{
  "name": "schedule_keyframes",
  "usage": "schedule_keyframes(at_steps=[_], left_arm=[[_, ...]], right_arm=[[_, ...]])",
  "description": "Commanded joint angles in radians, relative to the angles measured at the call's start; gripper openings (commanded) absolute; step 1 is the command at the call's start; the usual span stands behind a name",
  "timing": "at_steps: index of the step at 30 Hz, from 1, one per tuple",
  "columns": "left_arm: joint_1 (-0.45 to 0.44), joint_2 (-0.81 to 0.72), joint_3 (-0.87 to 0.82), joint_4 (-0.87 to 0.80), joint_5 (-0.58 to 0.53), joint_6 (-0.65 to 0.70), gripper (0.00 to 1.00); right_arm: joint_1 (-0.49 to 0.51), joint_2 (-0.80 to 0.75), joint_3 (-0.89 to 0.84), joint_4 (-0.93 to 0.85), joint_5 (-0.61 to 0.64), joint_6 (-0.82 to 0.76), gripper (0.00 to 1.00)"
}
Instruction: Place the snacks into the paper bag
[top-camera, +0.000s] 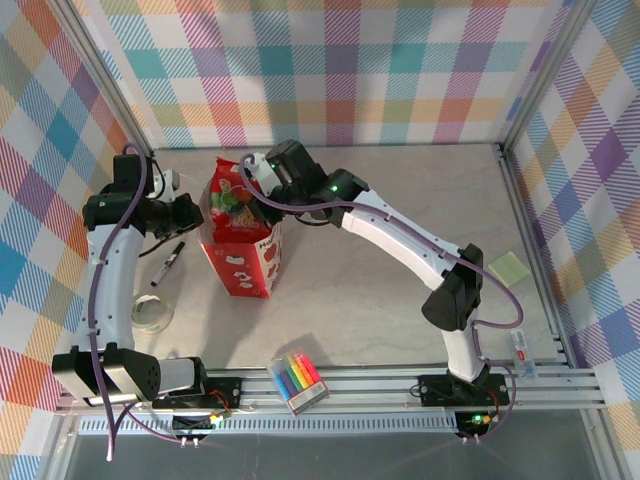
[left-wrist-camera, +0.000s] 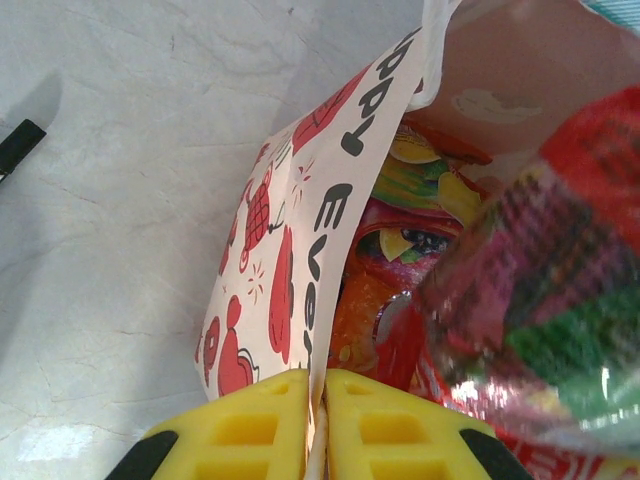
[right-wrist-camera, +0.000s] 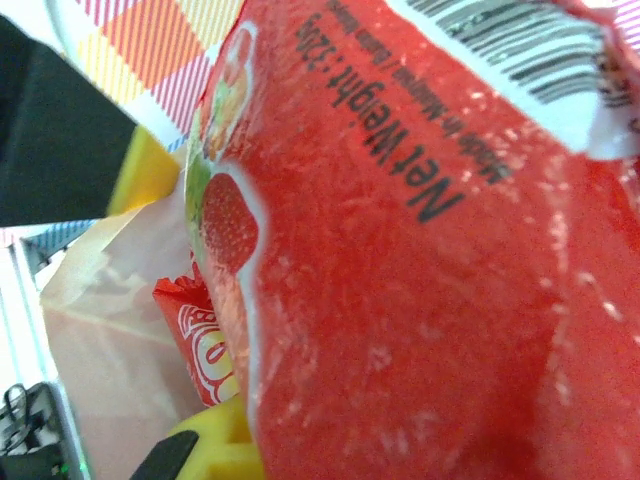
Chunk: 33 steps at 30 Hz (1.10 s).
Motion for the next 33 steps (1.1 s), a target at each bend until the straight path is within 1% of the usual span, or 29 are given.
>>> schedule_keyframes(at_steps=[1,4,13,21,23,25,27,28,29,30,31,33], left_arm=[[0.013,-0.008,-0.001,0.016,0.02,-0.02,0.13],[0.013,-0.008,0.006,0.016,0.016,-0.02,0.13],[0.012,-0.001,0.009,0.011,0.014,-0.02,0.13],[0.013,-0.003,0.013,0.006,0.004,-0.014,0.13],[0.013,-0.003,0.011,0.006,0.003,-0.013,0.13],[0.013,-0.003,0.009,0.006,0.0,-0.012,0.13],[0.013,-0.003,0.007,0.006,-0.002,-0.012,0.13],[0.012,-0.003,0.008,0.006,-0.002,-0.012,0.13],[0.012,-0.003,0.006,0.006,-0.003,-0.012,0.13],[0.013,-0.002,0.006,0.006,-0.001,-0.012,0.13],[0.012,-0.001,0.007,0.006,-0.001,-0.012,0.13],[0.013,-0.001,0.005,0.006,0.0,-0.013,0.13]], right_arm=[[0.008,-0.007,0.124,-0.034,-0.089,0.014,0.0],[0.008,0.014,0.155,-0.078,-0.075,0.024,0.0],[0.008,0.043,0.167,-0.086,-0.068,0.026,0.0],[0.008,0.111,0.254,-0.133,-0.076,0.045,0.0],[0.008,0.119,0.263,-0.142,-0.084,0.049,0.04],[0.008,0.121,0.267,-0.153,-0.089,0.052,0.11],[0.008,0.125,0.277,-0.174,-0.074,0.06,0.22],[0.008,0.126,0.283,-0.184,-0.067,0.062,0.26],[0.008,0.126,0.289,-0.193,-0.063,0.062,0.32],[0.008,0.124,0.292,-0.199,-0.059,0.062,0.41],[0.007,0.12,0.293,-0.203,-0.057,0.062,0.48],[0.008,0.111,0.294,-0.206,-0.05,0.059,0.52]])
